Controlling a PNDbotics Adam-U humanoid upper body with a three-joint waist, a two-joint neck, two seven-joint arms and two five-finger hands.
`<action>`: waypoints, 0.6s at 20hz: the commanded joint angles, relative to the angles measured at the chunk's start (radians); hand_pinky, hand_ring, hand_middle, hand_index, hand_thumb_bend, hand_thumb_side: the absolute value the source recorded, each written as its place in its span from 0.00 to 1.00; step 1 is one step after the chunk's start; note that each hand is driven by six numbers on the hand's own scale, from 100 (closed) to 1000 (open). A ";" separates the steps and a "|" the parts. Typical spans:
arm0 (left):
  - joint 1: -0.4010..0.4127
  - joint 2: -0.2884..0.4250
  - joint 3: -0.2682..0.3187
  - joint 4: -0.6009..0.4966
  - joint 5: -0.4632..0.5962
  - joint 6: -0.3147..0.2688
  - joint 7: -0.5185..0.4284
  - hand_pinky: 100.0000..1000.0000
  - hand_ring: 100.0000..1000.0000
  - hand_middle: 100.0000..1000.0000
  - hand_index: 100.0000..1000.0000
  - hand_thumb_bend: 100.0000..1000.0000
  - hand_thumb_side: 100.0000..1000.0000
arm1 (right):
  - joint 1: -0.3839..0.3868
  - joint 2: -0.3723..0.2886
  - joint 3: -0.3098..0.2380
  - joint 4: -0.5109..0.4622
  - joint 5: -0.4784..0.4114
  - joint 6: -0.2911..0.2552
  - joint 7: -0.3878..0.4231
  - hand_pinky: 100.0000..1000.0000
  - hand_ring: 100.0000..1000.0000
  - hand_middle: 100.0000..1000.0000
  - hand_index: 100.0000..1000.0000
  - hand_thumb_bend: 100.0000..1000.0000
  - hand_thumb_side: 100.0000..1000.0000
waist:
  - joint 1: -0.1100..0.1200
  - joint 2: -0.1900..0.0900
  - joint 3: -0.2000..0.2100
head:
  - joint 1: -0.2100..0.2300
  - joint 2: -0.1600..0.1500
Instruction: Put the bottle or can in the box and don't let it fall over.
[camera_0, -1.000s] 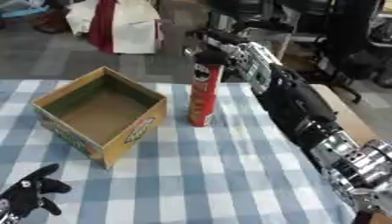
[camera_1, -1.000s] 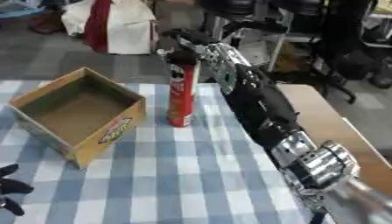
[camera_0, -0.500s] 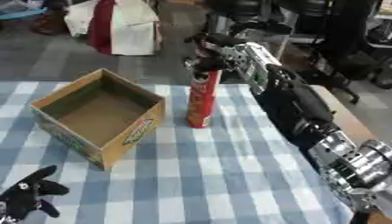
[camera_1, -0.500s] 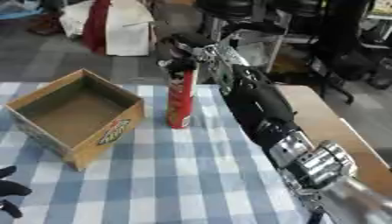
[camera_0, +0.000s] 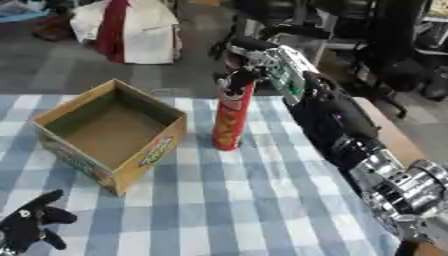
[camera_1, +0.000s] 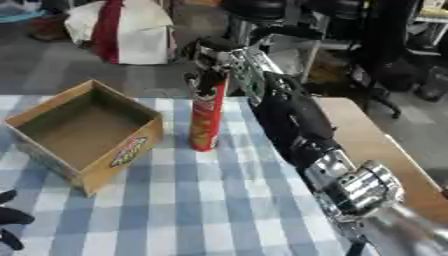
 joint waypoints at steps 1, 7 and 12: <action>-0.016 -0.001 -0.002 -0.025 0.006 0.002 0.002 0.52 0.76 0.64 0.98 0.10 1.00 | 0.016 0.005 0.009 -0.007 -0.041 -0.007 -0.067 0.00 0.31 0.41 0.54 0.00 0.11 | 0.009 -0.005 -0.002 | -0.005 -0.015; -0.015 -0.001 -0.003 -0.024 0.006 0.003 0.002 0.52 0.76 0.64 0.98 0.10 1.00 | 0.014 -0.004 0.026 -0.058 -0.071 -0.039 -0.185 0.00 0.25 0.33 0.46 0.00 0.12 | 0.008 -0.005 -0.003 | -0.006 -0.018; -0.014 -0.001 -0.004 -0.024 0.007 0.004 0.002 0.52 0.76 0.64 0.98 0.10 1.00 | -0.003 -0.019 0.037 -0.120 -0.095 -0.055 -0.198 0.00 0.24 0.33 0.46 0.00 0.14 | 0.007 -0.007 -0.004 | -0.008 -0.015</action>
